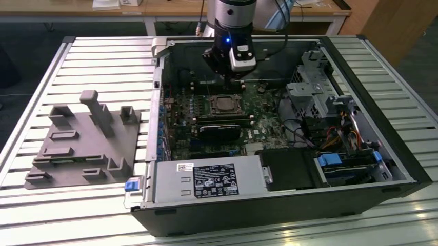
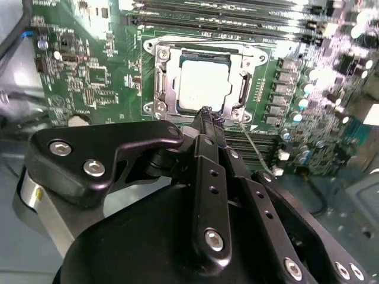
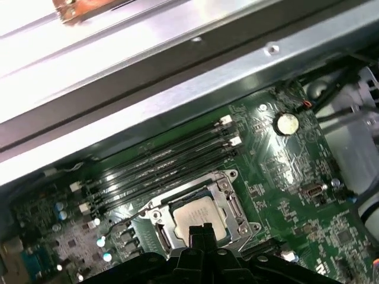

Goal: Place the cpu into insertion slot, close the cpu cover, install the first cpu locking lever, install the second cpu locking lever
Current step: 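Install the first cpu locking lever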

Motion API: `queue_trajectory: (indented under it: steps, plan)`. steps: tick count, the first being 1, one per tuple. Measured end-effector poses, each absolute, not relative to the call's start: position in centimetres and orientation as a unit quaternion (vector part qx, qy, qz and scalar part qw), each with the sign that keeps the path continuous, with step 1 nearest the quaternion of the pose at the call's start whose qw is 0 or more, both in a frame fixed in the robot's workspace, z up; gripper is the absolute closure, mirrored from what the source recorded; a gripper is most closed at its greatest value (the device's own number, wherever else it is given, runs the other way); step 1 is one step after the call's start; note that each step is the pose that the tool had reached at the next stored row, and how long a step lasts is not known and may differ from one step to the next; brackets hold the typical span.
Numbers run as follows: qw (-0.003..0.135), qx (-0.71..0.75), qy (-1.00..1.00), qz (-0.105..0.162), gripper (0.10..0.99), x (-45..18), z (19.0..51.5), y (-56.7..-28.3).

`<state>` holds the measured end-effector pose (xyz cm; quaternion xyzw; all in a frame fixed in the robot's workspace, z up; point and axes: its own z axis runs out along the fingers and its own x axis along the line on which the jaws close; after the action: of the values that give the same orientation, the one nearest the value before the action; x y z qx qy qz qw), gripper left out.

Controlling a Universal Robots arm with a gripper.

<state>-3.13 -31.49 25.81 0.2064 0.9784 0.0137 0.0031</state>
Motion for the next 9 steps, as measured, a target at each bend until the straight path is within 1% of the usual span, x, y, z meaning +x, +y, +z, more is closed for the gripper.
queue_trajectory:
  steps: [9]
  plan:
    - [0.002,0.127,0.992,0.014,0.980,-3.13,25.77,-31.49]
